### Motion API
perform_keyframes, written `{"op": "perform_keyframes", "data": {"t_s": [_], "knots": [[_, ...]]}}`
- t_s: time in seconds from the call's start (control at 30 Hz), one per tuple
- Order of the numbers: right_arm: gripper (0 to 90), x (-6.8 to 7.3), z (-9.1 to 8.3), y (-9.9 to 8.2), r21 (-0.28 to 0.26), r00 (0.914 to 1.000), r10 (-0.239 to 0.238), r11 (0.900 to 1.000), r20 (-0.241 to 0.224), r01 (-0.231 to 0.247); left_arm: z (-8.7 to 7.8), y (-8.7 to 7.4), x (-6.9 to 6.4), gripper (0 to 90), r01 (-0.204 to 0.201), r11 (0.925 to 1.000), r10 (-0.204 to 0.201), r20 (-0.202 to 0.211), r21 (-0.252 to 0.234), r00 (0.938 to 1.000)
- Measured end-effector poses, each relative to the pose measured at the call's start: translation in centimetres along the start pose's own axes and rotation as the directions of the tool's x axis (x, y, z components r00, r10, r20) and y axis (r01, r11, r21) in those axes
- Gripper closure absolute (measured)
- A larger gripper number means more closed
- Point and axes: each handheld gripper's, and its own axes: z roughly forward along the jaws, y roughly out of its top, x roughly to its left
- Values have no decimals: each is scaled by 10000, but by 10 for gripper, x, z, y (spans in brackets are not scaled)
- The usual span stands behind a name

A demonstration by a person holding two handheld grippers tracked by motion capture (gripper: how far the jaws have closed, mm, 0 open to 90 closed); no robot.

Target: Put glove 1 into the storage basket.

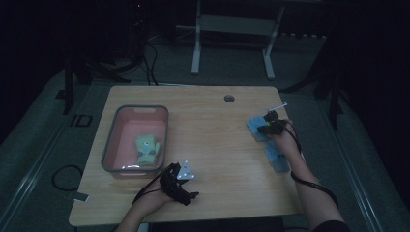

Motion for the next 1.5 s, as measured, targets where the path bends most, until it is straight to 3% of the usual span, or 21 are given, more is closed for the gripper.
{"op": "perform_keyframes", "data": {"t_s": [0.2,0.4,0.47,0.5,0.6,0.77,0.97,1.1,1.17,1.4,1.5], "knots": [[870,16,-32,4,-662,9993,233,9975,-296,-252,1,0,-1,106,-57,9999,56,11,160,10000],[870,50,-70,0,-1383,9969,307,9896,-723,-405,0,0,-2,106,-61,9999,62,-20,116,10000],[869,57,-74,-2,-1445,9972,290,9888,-683,-386,0,0,-2,106,-71,9999,72,-37,115,10000],[870,70,-79,-7,-1429,9967,257,9891,-770,-366,-2,0,-1,106,-80,9999,80,-46,101,10000],[870,87,-87,-16,-1532,9963,354,9871,-788,-472,-2,-1,-1,106,-47,9999,47,-70,131,10000],[869,114,-98,-30,-1991,9912,581,9766,-1188,-811,-1,-1,-2,106,-131,9998,132,-91,165,9999],[869,141,-95,-45,-1855,9933,562,9798,-1007,-742,-2,-1,-3,106,-162,9997,164,-73,176,9998],[868,147,-89,-58,-1843,9866,1059,9745,-1242,-1278,-2,-1,-2,106,-176,9997,177,-70,155,9998],[868,149,-86,-63,-1798,9877,1097,9753,-1114,-1286,-2,-1,-3,106,-166,9997,167,-59,158,9998],[859,159,-62,-80,-1214,9770,1681,9754,-1313,-1841,-1,0,-4,106,-265,9995,265,9,146,9996],[846,162,-54,-81,-993,9816,1579,9807,-1075,-1686,0,-1,-4,106,-287,9995,287,15,160,9996]]}}
